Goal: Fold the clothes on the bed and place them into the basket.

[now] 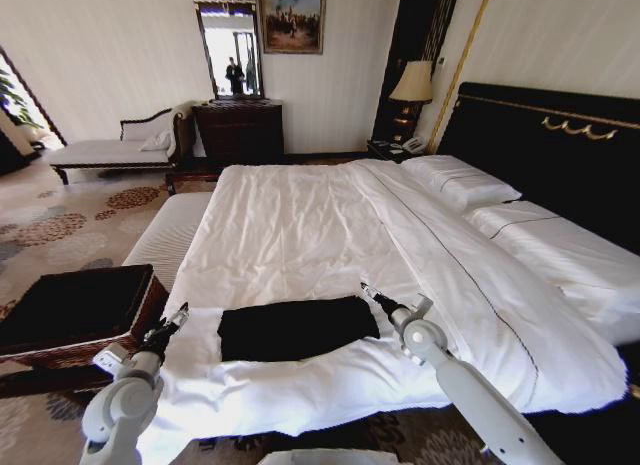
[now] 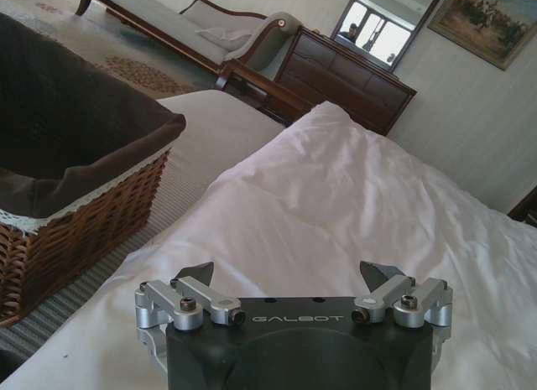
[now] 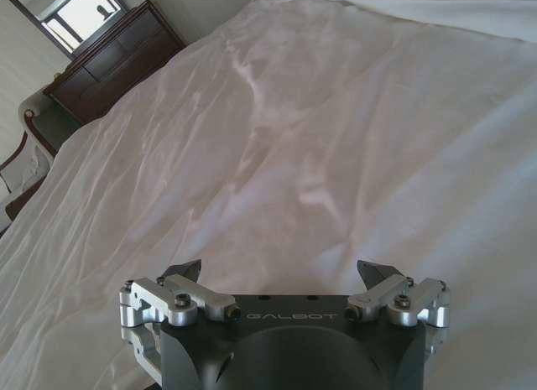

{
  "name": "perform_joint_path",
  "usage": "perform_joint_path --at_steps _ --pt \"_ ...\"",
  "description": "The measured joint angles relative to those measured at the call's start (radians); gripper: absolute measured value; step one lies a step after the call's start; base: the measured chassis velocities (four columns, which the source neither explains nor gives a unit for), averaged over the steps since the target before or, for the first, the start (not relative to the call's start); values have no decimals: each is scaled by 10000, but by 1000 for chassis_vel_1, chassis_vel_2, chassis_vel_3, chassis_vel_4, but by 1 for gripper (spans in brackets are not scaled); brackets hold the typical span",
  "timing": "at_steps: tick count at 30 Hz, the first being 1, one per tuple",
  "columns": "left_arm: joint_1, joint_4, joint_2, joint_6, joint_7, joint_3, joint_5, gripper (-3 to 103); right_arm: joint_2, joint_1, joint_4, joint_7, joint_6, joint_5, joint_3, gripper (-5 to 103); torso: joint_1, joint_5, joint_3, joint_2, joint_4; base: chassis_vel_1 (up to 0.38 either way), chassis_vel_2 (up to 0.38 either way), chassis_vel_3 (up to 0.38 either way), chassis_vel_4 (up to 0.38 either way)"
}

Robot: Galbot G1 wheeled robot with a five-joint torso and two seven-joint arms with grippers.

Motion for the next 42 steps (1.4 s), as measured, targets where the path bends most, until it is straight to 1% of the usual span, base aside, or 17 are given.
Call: perform_joint_path --at_steps 7,13,15,16,18,20,21,23,25,26,28,30,31,32,34,39,42 --pt "48 -151 -203 12 -23 296 258 100 181 198 -512 -397 -159 -451 -363 101 0 1 0 0 -1 0 0 0 0" --pt "9 -134 -253 20 -34 480 440 100 214 287 -836 -713 -178 -889 -615 93 0 2 0 0 -1 0 0 0 0" --pt "-12 -107 -236 26 -40 489 459 100 179 287 -854 -831 -265 -1063 -684 84 0 1 0 0 -1 0 0 0 0" --pt "-12 -107 -236 26 -40 489 459 100 179 287 -854 -831 -265 -1063 -684 84 0 1 0 0 -1 0 0 0 0" --pt "-18 -72 -244 26 -43 500 488 100 141 288 -877 -880 -393 -1207 -769 73 0 1 0 0 -1 0 0 0 0" --pt "-18 -67 -247 26 -43 501 493 100 136 290 -884 -891 -410 -1232 -783 73 0 2 0 0 -1 0 0 0 0" --pt "-16 -37 -259 26 -43 508 536 100 118 298 -911 -945 -466 -1345 -837 61 -1 1 0 0 -1 0 0 0 0" --pt "-18 12 -269 15 -43 510 587 100 105 317 -937 -1062 -512 -1516 -894 51 0 1 0 0 -1 0 0 0 0" --pt "-18 20 -269 12 -44 510 591 100 106 321 -941 -1079 -516 -1546 -905 51 0 1 0 0 -1 0 0 0 0" --pt "-22 37 -271 2 -44 510 597 100 106 334 -958 -1120 -518 -1627 -934 46 0 1 0 0 0 0 0 0 0" --pt "-32 83 -272 -24 -44 510 615 100 142 379 -1045 -1214 -417 -1823 -1002 35 0 1 0 0 -1 0 0 0 0" --pt "-33 95 -272 -32 -44 510 621 100 157 390 -1069 -1243 -350 -1866 -1016 35 0 1 0 0 -1 0 0 0 0" --pt "-37 125 -274 -56 -44 517 640 100 198 420 -1128 -1325 -139 -1949 -1035 24 0 2 0 0 0 0 0 0 0" --pt "-39 133 -276 -61 -44 521 645 100 207 430 -1143 -1340 -83 -1959 -1036 24 0 2 0 0 0 0 0 0 0" --pt "-50 162 -279 -91 -44 544 663 100 227 455 -1191 -1399 85 -1965 -1027 13 0 1 0 0 1 0 0 0 0" --pt "-91 203 -279 -125 -44 570 684 100 193 437 -1204 -1554 243 -1987 -951 2 0 2 0 0 0 0 0 0 0" --pt "-110 222 -282 -132 -46 593 685 100 162 388 -1191 -1644 320 -2029 -874 2 0 2 0 0 0 0 0 0 0"
